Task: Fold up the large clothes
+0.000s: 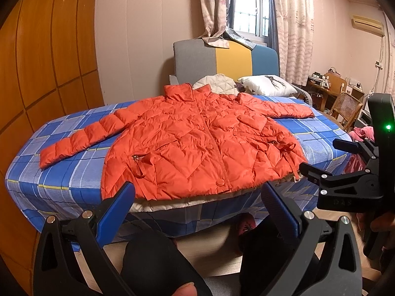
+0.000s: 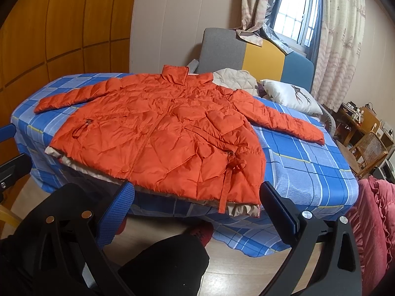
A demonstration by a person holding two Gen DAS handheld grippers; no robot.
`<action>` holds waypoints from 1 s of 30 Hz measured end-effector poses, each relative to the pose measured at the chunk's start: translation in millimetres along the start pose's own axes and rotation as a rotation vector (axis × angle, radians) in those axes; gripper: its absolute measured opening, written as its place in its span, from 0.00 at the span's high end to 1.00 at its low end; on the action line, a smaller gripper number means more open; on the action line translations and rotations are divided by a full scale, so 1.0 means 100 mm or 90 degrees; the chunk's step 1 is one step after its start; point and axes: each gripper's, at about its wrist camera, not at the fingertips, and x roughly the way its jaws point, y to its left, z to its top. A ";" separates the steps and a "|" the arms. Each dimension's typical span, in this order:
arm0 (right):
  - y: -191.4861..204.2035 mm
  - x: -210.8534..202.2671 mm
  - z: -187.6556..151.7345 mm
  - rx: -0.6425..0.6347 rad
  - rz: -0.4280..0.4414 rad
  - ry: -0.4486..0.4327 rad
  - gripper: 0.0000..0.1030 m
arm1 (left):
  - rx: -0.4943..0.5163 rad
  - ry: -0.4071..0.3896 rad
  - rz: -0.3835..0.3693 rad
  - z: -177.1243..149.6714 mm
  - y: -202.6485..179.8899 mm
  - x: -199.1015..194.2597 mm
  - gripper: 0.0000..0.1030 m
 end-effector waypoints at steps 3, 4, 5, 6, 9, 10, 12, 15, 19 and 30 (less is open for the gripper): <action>-0.01 0.02 -0.01 0.000 0.000 0.004 0.03 | -0.006 0.006 -0.001 -0.01 0.00 0.04 0.02; -0.02 0.03 -0.02 0.001 0.001 0.006 0.03 | -0.008 0.010 -0.001 -0.02 0.00 0.05 0.02; -0.03 0.04 -0.03 0.002 0.002 0.009 0.03 | -0.010 0.014 -0.003 -0.02 0.00 0.07 0.02; -0.03 0.06 -0.03 0.003 0.002 0.012 0.03 | -0.012 0.017 -0.005 -0.01 0.02 0.10 0.02; -0.05 0.11 -0.06 0.007 0.003 0.024 0.03 | -0.020 0.032 -0.016 0.00 0.03 0.17 0.02; -0.06 0.13 -0.06 0.008 0.003 0.028 0.03 | -0.026 0.035 -0.025 0.00 0.05 0.19 0.02; -0.10 0.18 -0.09 0.015 0.004 0.040 0.03 | -0.039 0.041 -0.040 0.02 0.09 0.23 0.02; -0.25 0.25 -0.12 0.061 0.017 0.056 0.03 | -0.055 0.052 -0.049 0.06 0.17 0.33 0.02; -0.68 0.35 -0.15 0.186 0.052 0.071 0.03 | -0.067 0.066 -0.050 0.16 0.29 0.53 0.02; -1.61 1.01 0.11 0.374 0.056 0.092 0.03 | -0.082 0.107 -0.026 0.45 0.66 1.28 0.02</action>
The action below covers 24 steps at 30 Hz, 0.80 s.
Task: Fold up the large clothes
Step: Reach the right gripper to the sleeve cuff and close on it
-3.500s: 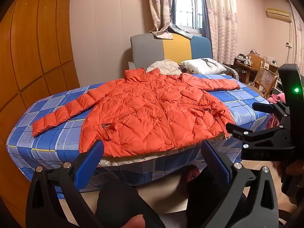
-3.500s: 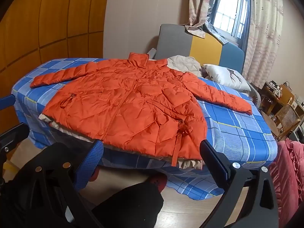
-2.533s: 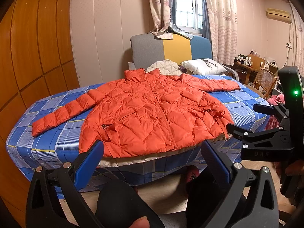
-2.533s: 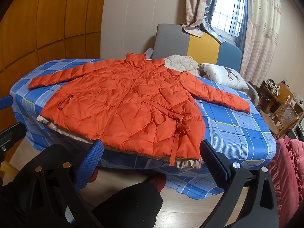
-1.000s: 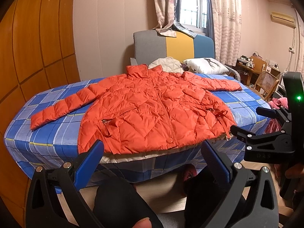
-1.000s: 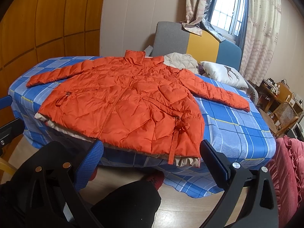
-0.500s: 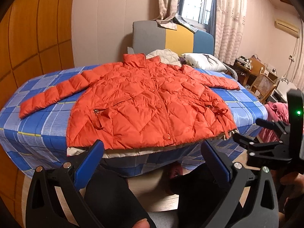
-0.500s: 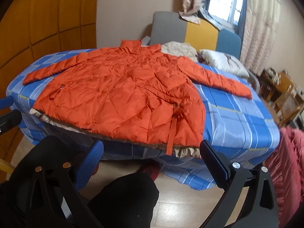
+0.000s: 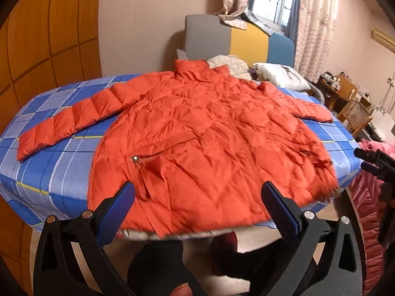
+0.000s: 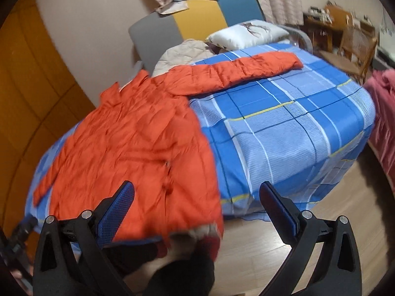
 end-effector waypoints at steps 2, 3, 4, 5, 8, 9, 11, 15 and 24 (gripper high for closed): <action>0.03 0.21 0.08 -0.009 0.001 0.024 0.05 | -0.010 0.009 0.005 0.10 0.08 0.17 0.02; 0.05 0.30 0.10 -0.018 -0.002 0.033 0.08 | -0.015 0.011 0.010 0.14 0.12 0.24 0.02; 0.05 0.37 0.12 -0.021 -0.003 0.039 0.10 | -0.018 0.014 0.015 0.16 0.15 0.29 0.02; 0.08 0.49 0.15 -0.020 0.003 0.052 0.11 | -0.021 0.019 0.018 0.21 0.19 0.37 0.02; 0.10 0.72 0.24 -0.026 0.004 0.066 0.11 | -0.021 0.025 0.030 0.32 0.26 0.56 0.02; 0.10 0.78 0.27 -0.023 0.013 0.072 0.15 | -0.018 0.026 0.032 0.34 0.27 0.61 0.02; 0.10 0.89 0.31 -0.015 0.026 0.093 0.22 | -0.015 0.035 0.041 0.44 0.29 0.79 0.02; 0.11 1.01 0.29 -0.037 0.023 0.118 0.51 | -0.019 0.037 0.051 0.59 0.32 1.06 0.02; 0.08 0.98 0.21 -0.092 -0.005 0.120 0.82 | -0.042 0.064 0.065 0.56 0.41 1.47 0.02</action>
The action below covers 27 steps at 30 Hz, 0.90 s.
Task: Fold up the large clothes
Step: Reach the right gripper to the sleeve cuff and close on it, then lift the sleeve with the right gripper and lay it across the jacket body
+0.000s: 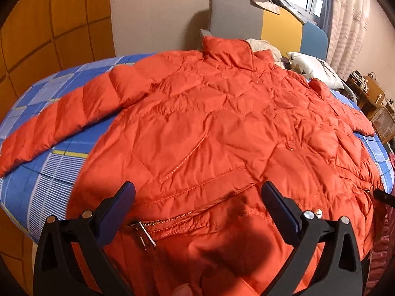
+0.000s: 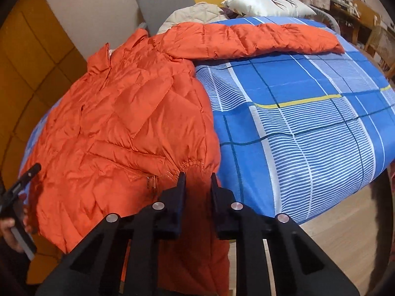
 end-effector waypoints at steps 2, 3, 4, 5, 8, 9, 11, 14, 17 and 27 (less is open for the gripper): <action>-0.01 0.00 0.04 -0.008 0.015 0.010 0.82 | 0.002 0.004 0.000 -0.01 -0.01 0.06 0.02; -0.06 -0.01 0.08 -0.001 0.031 0.013 0.78 | 0.001 0.006 0.000 -0.02 -0.02 0.08 0.02; -0.11 -0.02 0.10 0.012 0.041 0.012 0.63 | -0.003 0.011 -0.002 -0.02 -0.02 0.11 0.02; -0.22 -0.05 0.15 0.037 0.050 0.003 0.53 | -0.006 0.015 -0.006 -0.02 -0.02 0.14 0.02; -0.56 -0.09 0.39 0.107 0.025 -0.048 0.30 | -0.015 0.013 -0.002 0.02 -0.01 0.18 0.02; -0.72 -0.08 0.52 0.140 0.026 -0.065 0.30 | -0.016 0.012 -0.003 0.03 -0.01 0.18 0.02; -1.05 -0.01 0.79 0.201 0.001 -0.104 0.30 | -0.021 0.012 -0.004 0.12 0.00 0.22 0.02; -1.54 0.16 1.18 0.289 -0.021 -0.146 0.30 | -0.037 0.019 -0.010 0.23 0.03 0.27 0.02; -2.03 0.39 1.53 0.374 -0.051 -0.172 0.36 | -0.048 0.022 -0.004 0.34 0.06 0.35 0.02; -2.99 0.79 2.06 0.593 -0.089 -0.208 0.51 | -0.070 0.083 0.014 0.72 0.05 0.52 0.02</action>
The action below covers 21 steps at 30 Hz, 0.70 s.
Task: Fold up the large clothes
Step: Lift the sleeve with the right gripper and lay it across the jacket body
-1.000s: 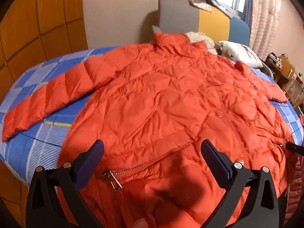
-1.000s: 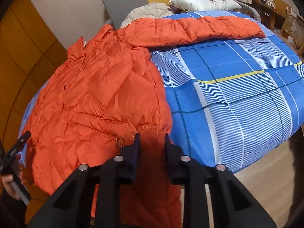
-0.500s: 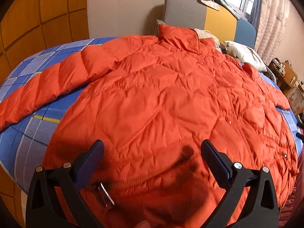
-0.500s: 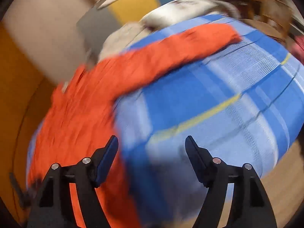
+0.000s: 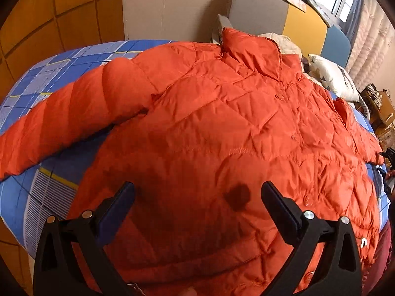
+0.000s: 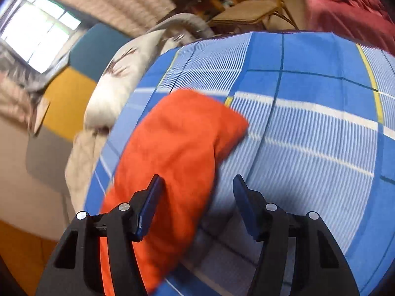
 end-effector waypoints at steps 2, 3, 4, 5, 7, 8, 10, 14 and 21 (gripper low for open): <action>0.05 0.05 0.06 -0.001 -0.004 0.017 0.75 | 0.010 0.002 0.010 0.07 -0.07 -0.03 0.02; 0.11 0.04 0.07 -0.007 -0.009 0.019 0.82 | 0.016 0.002 0.009 0.09 -0.10 -0.05 0.02; 0.17 0.00 0.05 -0.019 -0.012 0.018 0.89 | 0.026 -0.001 0.005 0.12 -0.14 -0.07 0.02; 0.28 -0.06 0.06 -0.044 -0.009 0.015 0.91 | 0.042 -0.005 0.014 0.13 -0.20 -0.08 0.02; 0.47 -0.19 0.07 -0.082 0.011 0.005 0.92 | 0.057 -0.009 0.013 0.14 -0.26 -0.10 0.02; 0.55 -0.25 0.07 -0.099 0.026 -0.001 0.92 | 0.060 -0.012 0.012 0.14 -0.28 -0.10 0.02; 0.74 -0.40 0.01 -0.137 0.062 -0.005 0.92 | 0.061 -0.013 0.017 0.13 -0.29 -0.07 0.02; 1.17 -0.63 -0.23 -0.224 0.132 0.002 0.92 | 0.046 -0.016 0.018 0.02 -0.25 -0.02 0.02; 2.08 -1.00 -1.17 -0.377 0.220 0.054 0.92 | 0.039 -0.047 -0.003 -0.17 -0.13 -0.24 0.02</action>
